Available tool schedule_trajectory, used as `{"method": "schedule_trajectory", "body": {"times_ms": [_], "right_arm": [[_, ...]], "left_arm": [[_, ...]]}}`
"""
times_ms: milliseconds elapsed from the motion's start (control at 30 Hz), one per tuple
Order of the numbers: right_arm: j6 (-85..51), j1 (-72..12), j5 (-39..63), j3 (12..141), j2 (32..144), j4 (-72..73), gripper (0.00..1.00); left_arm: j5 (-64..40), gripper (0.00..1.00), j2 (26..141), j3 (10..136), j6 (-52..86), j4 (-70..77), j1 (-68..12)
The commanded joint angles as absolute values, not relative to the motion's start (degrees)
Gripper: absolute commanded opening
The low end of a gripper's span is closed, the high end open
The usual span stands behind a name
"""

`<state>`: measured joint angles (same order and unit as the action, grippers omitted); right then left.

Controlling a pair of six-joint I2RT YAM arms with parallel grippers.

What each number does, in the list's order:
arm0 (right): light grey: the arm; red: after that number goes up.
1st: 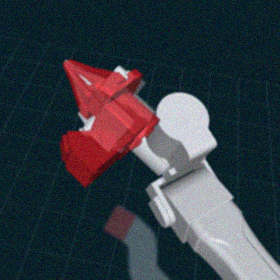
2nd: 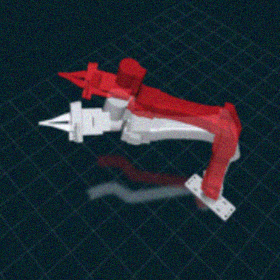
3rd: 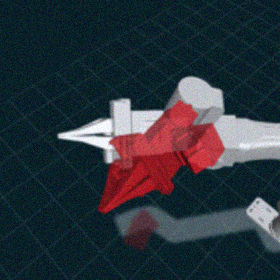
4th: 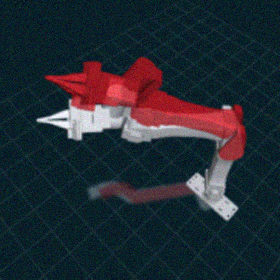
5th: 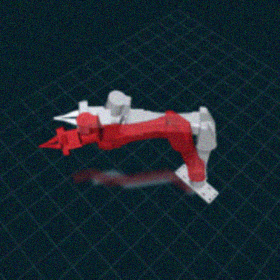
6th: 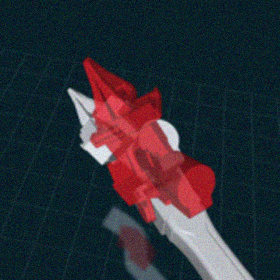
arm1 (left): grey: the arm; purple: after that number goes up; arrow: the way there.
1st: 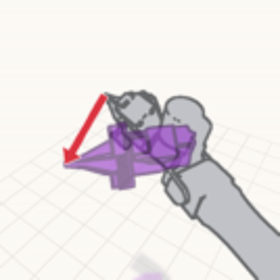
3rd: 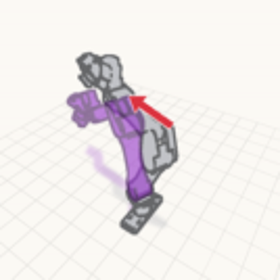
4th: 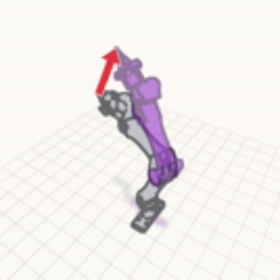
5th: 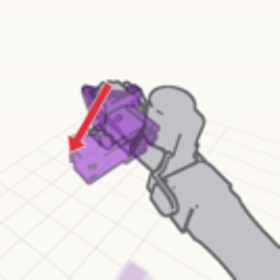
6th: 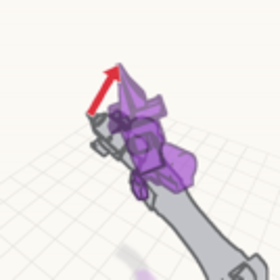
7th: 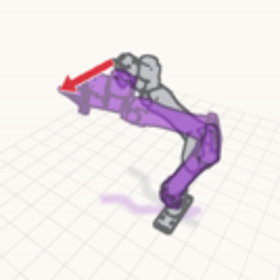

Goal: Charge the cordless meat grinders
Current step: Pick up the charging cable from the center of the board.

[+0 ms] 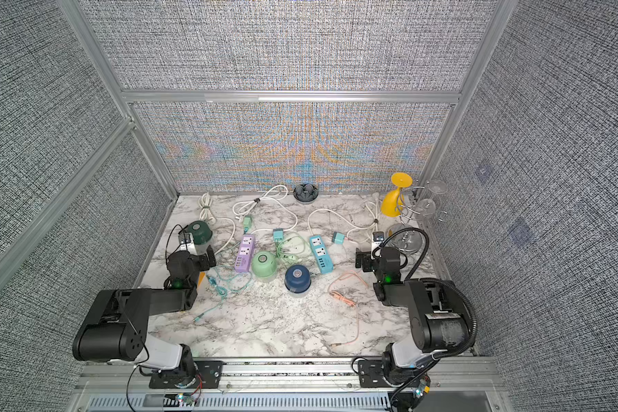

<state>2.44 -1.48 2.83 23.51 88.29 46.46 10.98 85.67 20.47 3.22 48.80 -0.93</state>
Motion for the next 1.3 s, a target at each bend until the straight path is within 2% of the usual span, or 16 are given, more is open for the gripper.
{"method": "schedule_trajectory", "body": {"times_ms": [0,967,1067,1200,1267], "right_arm": [[2.5,-1.5,3.1,23.2,87.9,47.5,0.99],[1.4,-0.9,3.2,23.0,87.8,48.3,0.99],[0.8,-0.9,0.9,25.3,79.8,38.1,0.99],[-8.4,-1.0,-5.4,35.1,66.4,9.9,0.99],[-14.7,-0.9,-9.8,40.8,63.0,-3.2,0.99]], "left_arm": [[11.3,0.99,85.5,20.5,3.1,50.0,-0.9],[11.1,0.99,85.2,20.3,3.0,50.4,-0.8],[10.3,0.99,81.2,21.2,1.3,46.9,-1.1],[15.0,0.99,70.4,34.0,6.2,15.8,-2.5],[15.1,0.99,67.6,39.2,10.8,6.0,-2.5]]}}
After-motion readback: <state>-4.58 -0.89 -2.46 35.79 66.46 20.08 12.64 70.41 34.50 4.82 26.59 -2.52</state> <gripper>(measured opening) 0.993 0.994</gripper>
